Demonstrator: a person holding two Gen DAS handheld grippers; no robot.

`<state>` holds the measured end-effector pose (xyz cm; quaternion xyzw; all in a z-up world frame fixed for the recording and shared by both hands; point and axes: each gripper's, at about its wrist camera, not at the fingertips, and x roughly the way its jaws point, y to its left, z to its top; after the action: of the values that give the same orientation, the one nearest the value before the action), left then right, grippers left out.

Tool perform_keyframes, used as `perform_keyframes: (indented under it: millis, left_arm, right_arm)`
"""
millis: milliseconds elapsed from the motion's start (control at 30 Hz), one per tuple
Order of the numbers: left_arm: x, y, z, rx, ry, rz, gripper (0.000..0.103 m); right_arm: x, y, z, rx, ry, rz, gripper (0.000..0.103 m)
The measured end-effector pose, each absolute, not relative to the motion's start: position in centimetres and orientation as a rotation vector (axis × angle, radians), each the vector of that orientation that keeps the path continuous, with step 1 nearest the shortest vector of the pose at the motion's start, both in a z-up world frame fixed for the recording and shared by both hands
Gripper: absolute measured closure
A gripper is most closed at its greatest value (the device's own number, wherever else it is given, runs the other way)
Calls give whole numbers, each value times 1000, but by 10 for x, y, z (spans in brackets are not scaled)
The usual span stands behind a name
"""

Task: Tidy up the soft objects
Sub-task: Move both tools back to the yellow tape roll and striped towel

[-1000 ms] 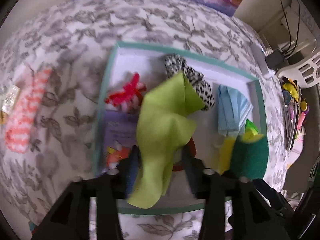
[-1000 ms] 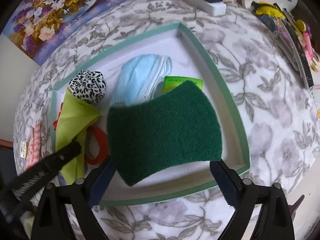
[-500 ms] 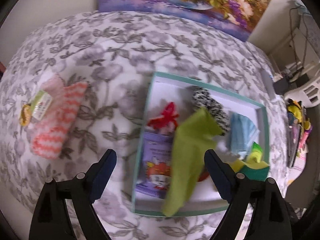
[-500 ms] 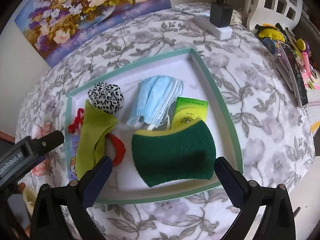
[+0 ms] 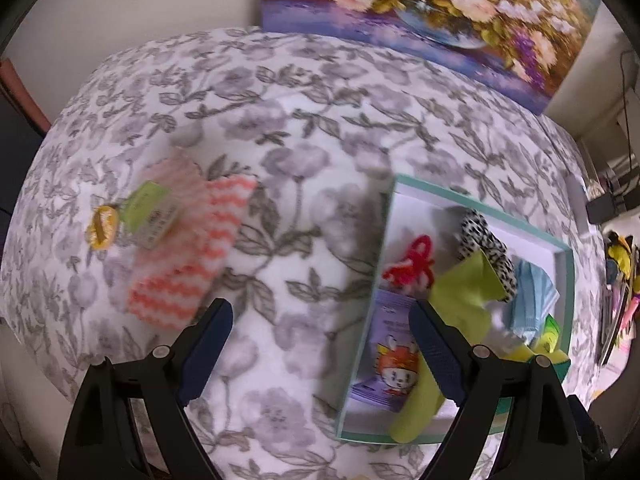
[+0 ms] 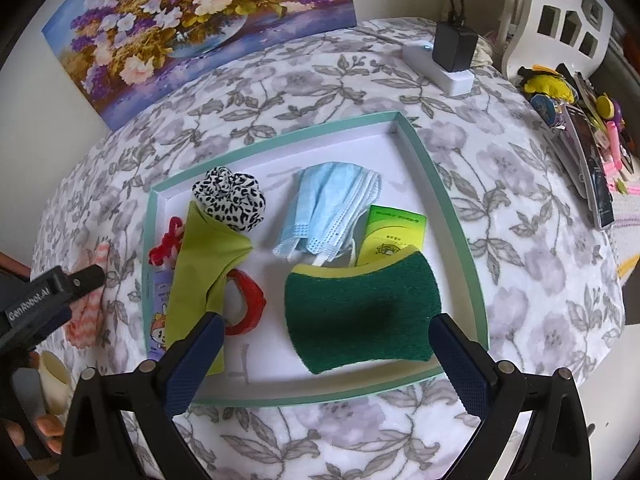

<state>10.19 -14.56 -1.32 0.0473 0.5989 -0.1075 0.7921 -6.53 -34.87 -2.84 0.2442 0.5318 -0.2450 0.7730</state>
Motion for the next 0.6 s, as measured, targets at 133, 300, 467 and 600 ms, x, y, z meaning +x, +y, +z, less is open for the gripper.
perform_keyframes:
  millis: [133,300,467,600]
  left_arm:
    - [112,-127,-7,96,1264,-186,13]
    - [126,-94,2,80,1236,-103,13]
    - [140,-52,15,23,1202,-22,13]
    - [149,-17,20,-35,1187,26,13]
  right_arm:
    - [-60,-343,-28,509,1157,-533,0]
    - [-49,-327,-26,484,1162,-498,0]
    - [-37,-309,-22,470,1159,-468,0]
    - [-27,-292,-17,444,1151,-452,0]
